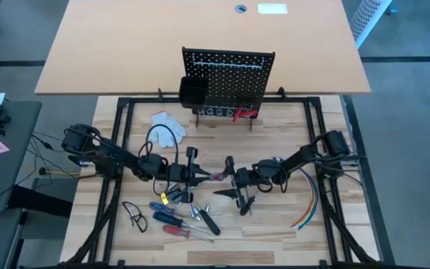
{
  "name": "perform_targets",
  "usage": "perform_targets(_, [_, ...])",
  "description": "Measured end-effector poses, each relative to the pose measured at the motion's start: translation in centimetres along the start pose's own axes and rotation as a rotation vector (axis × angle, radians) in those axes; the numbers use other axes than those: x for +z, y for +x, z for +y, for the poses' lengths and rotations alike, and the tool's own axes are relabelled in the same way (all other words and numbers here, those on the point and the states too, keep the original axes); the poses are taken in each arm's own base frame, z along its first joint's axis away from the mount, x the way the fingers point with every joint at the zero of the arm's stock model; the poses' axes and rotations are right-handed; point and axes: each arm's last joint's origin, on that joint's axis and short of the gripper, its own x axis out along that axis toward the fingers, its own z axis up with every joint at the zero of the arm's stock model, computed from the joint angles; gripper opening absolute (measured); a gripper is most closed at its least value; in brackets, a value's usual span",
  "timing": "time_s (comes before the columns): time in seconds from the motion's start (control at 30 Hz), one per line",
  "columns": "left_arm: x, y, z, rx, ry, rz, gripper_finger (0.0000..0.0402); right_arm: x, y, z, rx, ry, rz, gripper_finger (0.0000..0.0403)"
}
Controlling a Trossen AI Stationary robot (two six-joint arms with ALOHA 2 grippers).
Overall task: Hang tools onto peg board
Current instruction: Hang the red transparent screwdriver on the pegboard
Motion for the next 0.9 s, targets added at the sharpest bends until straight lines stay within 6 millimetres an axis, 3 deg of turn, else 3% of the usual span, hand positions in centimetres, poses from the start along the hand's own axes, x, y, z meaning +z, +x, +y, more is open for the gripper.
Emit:
perform_targets(0.3, [-0.1,0.0,0.0,-0.003,-0.009,0.010,0.0003,0.2,0.0,0.1,0.003,-0.006,-0.012,0.0217])
perform_targets(0.5, [-0.4,0.0,0.0,-0.009,0.008,0.038,0.0004,0.3,0.3,-0.9,-0.009,-0.014,-0.004,0.0217])
perform_targets(0.9, [-0.4,0.0,0.0,-0.010,0.006,0.043,0.0004,1.2,3.1,-2.1,-0.037,-0.057,0.048,0.0205])
